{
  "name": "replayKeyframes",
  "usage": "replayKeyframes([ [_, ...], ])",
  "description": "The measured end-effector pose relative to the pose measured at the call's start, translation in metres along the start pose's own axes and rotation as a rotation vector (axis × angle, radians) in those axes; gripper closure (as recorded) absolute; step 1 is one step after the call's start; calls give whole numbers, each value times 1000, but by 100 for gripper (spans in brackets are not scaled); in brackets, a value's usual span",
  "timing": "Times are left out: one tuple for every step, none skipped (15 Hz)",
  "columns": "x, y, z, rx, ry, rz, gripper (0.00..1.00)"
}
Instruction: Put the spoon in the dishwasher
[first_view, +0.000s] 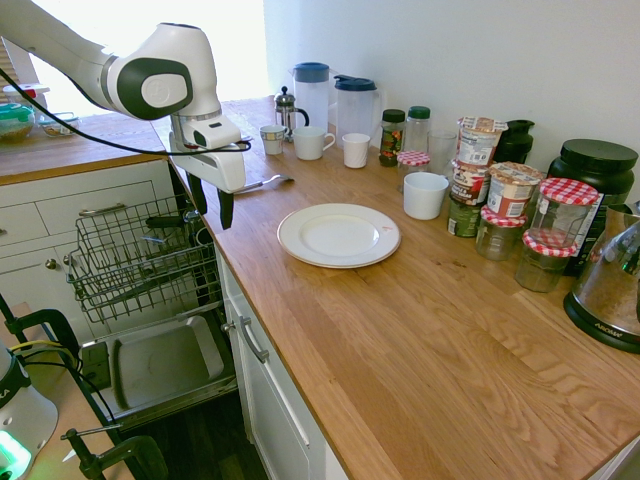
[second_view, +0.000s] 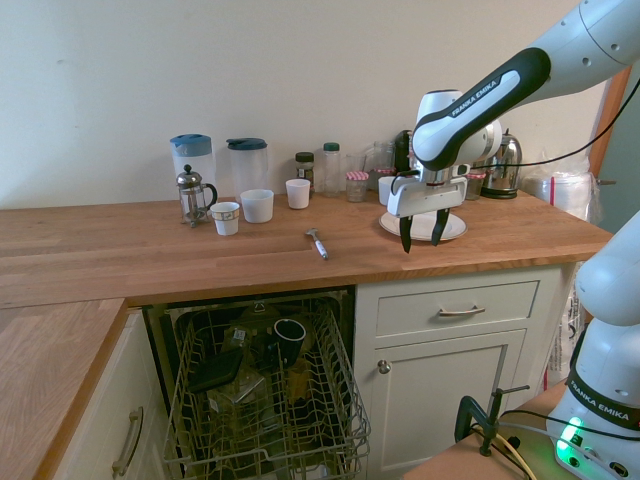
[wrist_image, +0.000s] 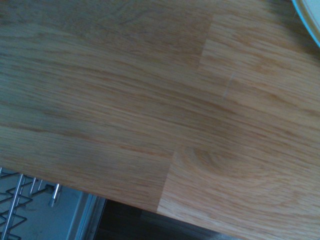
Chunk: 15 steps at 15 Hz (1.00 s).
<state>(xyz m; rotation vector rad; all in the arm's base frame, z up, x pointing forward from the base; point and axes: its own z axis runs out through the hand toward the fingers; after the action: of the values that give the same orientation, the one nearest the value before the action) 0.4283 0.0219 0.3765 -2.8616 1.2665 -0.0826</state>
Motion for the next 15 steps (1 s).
replayKeyframes([
  [0,0,0,-1,-1,0,0],
  [0,0,0,1,0,0,0],
  [1,-2,-3,11,2,5,0],
  [4,-7,-10,31,6,13,0],
  [6,-14,-21,52,13,20,0],
  [6,-23,-31,70,22,28,0],
  [5,-34,-40,83,31,39,0],
  [4,-48,-47,92,36,54,0],
  [3,-66,-52,101,41,68,0],
  [1,-86,-54,105,47,80,0],
  [-1,-109,-54,105,55,93,0],
  [-3,-131,-52,106,66,104,0],
  [-5,-154,-49,105,79,112,0],
  [-4,-174,-43,101,91,119,0],
  [-2,-195,-36,99,99,127,0],
])
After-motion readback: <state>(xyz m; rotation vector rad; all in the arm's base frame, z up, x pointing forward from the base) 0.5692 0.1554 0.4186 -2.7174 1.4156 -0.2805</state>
